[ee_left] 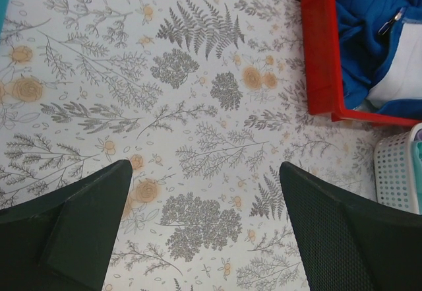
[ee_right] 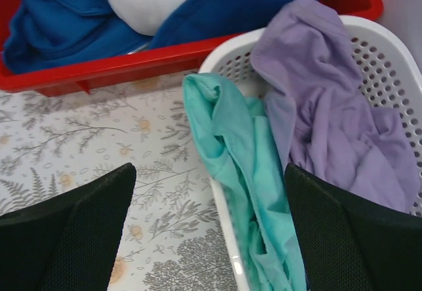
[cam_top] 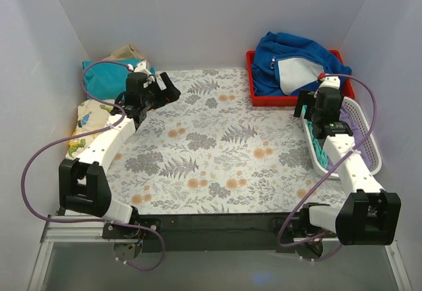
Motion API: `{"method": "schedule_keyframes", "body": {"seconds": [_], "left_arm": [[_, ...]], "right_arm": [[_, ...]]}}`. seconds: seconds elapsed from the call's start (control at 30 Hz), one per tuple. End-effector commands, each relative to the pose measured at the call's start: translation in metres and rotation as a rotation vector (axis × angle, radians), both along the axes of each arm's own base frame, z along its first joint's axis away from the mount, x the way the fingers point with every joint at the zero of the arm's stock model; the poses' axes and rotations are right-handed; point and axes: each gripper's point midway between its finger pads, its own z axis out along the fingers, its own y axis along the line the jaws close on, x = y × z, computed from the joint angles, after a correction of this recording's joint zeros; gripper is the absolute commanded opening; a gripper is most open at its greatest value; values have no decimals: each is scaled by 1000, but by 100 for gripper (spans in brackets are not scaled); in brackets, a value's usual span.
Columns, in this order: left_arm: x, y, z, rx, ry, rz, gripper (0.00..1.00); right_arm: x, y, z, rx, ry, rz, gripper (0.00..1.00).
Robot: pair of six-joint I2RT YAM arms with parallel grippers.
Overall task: Fold and stack the t-shirts
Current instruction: Grab the tshirt from the pile
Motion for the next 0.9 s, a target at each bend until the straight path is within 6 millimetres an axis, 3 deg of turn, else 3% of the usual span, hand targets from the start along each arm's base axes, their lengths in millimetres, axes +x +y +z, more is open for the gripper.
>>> {"method": "schedule_keyframes", "body": {"seconds": [0.0,0.07,0.17,0.23,0.37,0.47,0.57,0.67,0.7,0.73,0.77,0.83,0.87], "left_arm": [[-5,-7,-4,3,23,-44,94],[-5,-13,-11,-7,42,-82,94],[-4,-21,-22,-28,69,-117,93],[-5,-26,-25,-46,82,-136,91],[-4,-28,-30,-55,92,-142,88],[-4,-29,-33,-58,99,-145,84],[-4,-30,-37,-58,107,-151,78],[-3,-32,-39,-60,112,-160,58],[-3,-32,-39,-58,112,-165,41],[-2,-33,-39,-58,108,-167,33],[-2,-33,-40,-59,113,-169,25],[-2,-33,-40,-58,113,-171,0],[-2,-33,-40,-58,111,-170,0]], "right_arm": [[-3,-27,-10,-40,72,-89,98],[-3,-40,-23,-15,108,-122,97],[2,-45,-39,24,149,-127,93],[9,-40,-47,60,172,-96,84],[17,-38,-55,88,193,-72,81],[21,-34,-59,106,204,-48,68],[22,-32,-59,108,203,-35,48],[21,-33,-60,106,205,-35,20],[21,-33,-60,107,207,-31,15],[21,-33,-58,106,201,-31,6],[20,-32,-59,109,202,-29,1],[20,-30,-51,114,176,-14,1],[19,-28,-52,117,171,-7,1]]}}
